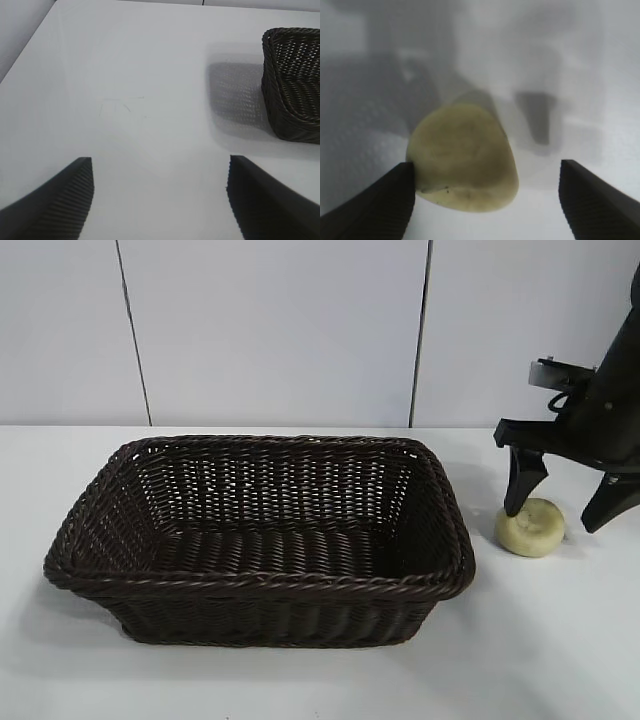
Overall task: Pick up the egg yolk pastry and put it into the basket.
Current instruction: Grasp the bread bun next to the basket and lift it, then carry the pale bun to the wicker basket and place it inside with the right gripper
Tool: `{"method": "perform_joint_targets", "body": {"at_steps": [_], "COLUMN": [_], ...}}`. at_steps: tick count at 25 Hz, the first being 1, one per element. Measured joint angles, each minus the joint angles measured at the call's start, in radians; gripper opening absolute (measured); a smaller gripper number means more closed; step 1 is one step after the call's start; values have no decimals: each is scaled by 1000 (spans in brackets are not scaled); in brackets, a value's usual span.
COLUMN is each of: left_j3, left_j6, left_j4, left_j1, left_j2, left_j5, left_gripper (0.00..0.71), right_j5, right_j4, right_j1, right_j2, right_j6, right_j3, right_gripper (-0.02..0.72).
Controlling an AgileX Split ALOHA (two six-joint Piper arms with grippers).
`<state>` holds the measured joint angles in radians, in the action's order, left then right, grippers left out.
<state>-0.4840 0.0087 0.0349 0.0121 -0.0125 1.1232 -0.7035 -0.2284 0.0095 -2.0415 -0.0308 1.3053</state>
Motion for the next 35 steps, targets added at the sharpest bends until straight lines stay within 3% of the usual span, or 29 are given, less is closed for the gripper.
{"method": "perform_joint_targets", "body": {"at_steps": [2, 4, 17, 23, 26, 35], "left_j3": [0, 0, 0, 0, 0, 0], "left_j6": [0, 0, 0, 0, 0, 0], "left_j4": [0, 0, 0, 0, 0, 0], "left_j1": [0, 0, 0, 0, 0, 0], "left_j2": [0, 0, 0, 0, 0, 0], "left_j5": [0, 0, 0, 0, 0, 0], "left_gripper": [543, 543, 543, 543, 543, 543], "right_j5": [0, -9, -196, -218, -213, -151], "right_j4": [0, 0, 1, -21, -30, -48], "right_j1": [0, 0, 0, 4, 49, 323], "right_j2": [0, 4, 281, 336, 336, 336], "right_j6": [0, 0, 0, 0, -1, 4], "right_j3": [0, 2, 65, 65, 65, 65], "right_gripper": [96, 56, 34, 33, 33, 32]}}
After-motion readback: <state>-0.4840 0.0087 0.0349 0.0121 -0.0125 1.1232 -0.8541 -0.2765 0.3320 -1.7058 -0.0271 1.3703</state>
